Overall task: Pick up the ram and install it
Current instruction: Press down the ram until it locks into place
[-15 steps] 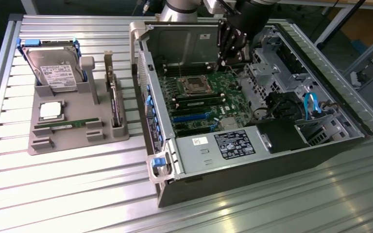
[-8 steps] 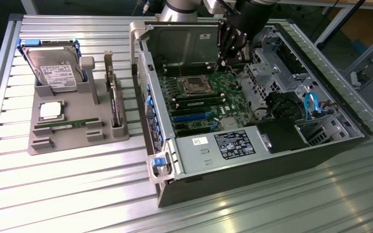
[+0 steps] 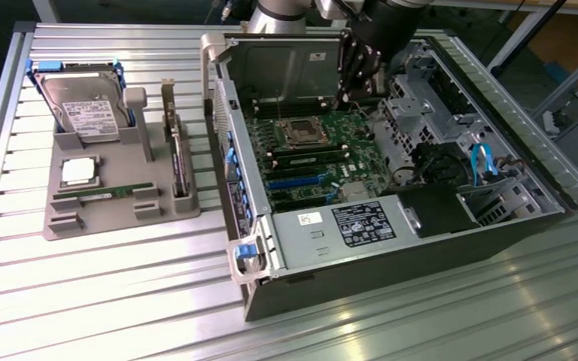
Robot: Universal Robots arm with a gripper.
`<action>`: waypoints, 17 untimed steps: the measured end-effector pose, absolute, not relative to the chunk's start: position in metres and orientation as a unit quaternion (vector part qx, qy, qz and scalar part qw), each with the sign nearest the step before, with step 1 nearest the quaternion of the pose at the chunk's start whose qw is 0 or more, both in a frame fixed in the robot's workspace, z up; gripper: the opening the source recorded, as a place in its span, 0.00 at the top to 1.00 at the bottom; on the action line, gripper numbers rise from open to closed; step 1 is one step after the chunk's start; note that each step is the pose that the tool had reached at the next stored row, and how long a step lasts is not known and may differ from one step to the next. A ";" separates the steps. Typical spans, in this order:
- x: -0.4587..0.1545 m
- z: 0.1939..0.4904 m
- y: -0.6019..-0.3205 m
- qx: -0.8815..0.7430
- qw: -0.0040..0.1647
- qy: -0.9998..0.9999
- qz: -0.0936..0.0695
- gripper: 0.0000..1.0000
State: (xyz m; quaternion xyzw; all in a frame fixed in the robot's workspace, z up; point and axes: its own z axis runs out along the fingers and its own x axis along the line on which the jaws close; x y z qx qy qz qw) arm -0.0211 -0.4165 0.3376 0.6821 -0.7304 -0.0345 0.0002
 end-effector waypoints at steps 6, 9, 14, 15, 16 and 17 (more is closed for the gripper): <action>-0.021 0.337 -0.417 0.647 -0.001 -0.761 -0.035 0.90; -0.021 0.337 -0.417 0.635 -0.002 -0.772 -0.034 0.90; -0.021 0.337 -0.417 0.615 -0.003 -0.788 -0.034 0.90; -0.021 0.337 -0.417 0.608 -0.003 -0.793 -0.034 0.90; -0.021 0.336 -0.417 0.601 -0.004 -0.799 -0.034 0.90; -0.021 0.336 -0.417 0.592 -0.004 -0.805 -0.034 0.90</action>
